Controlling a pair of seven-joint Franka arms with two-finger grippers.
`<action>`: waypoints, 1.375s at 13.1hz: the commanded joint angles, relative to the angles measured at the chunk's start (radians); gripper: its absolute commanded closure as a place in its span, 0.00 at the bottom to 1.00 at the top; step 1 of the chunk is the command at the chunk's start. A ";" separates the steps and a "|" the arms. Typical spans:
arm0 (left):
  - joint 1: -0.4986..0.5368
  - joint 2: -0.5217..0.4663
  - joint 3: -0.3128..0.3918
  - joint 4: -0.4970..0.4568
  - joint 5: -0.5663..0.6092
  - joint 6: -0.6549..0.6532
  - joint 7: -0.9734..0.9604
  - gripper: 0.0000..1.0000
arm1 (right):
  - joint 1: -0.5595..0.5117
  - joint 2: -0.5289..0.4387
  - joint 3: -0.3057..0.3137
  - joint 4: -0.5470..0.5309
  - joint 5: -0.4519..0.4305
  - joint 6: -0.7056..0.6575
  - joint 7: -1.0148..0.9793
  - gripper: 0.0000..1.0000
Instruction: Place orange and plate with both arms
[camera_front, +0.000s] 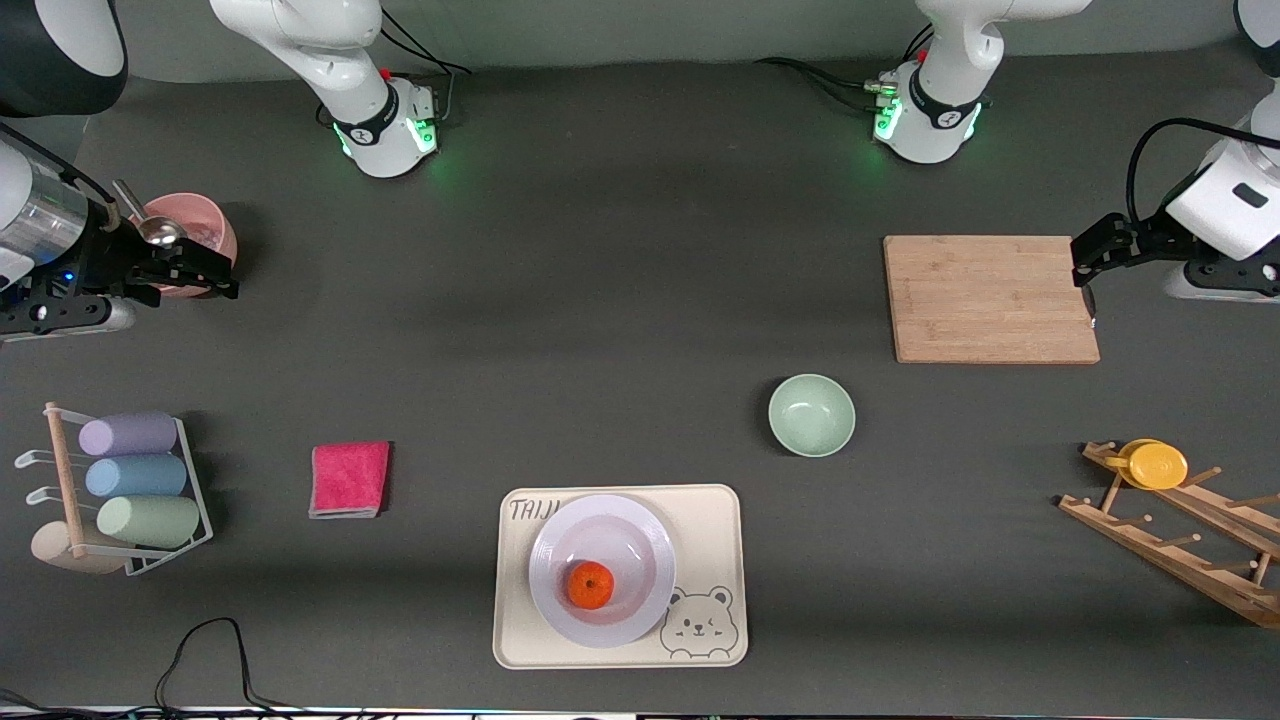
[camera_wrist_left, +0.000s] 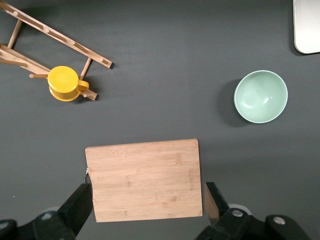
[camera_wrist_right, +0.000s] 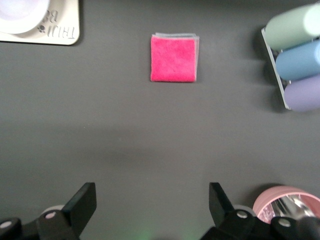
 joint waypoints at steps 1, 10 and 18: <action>0.007 0.005 -0.001 0.018 -0.001 -0.014 0.019 0.00 | 0.077 0.040 -0.041 0.066 -0.022 -0.009 -0.004 0.00; 0.005 0.005 -0.002 0.018 0.001 -0.012 0.019 0.00 | 0.082 0.044 -0.074 0.069 -0.019 -0.015 -0.012 0.00; 0.005 0.006 -0.002 0.025 0.001 -0.017 0.021 0.00 | 0.077 0.044 -0.123 0.112 -0.021 -0.009 -0.101 0.00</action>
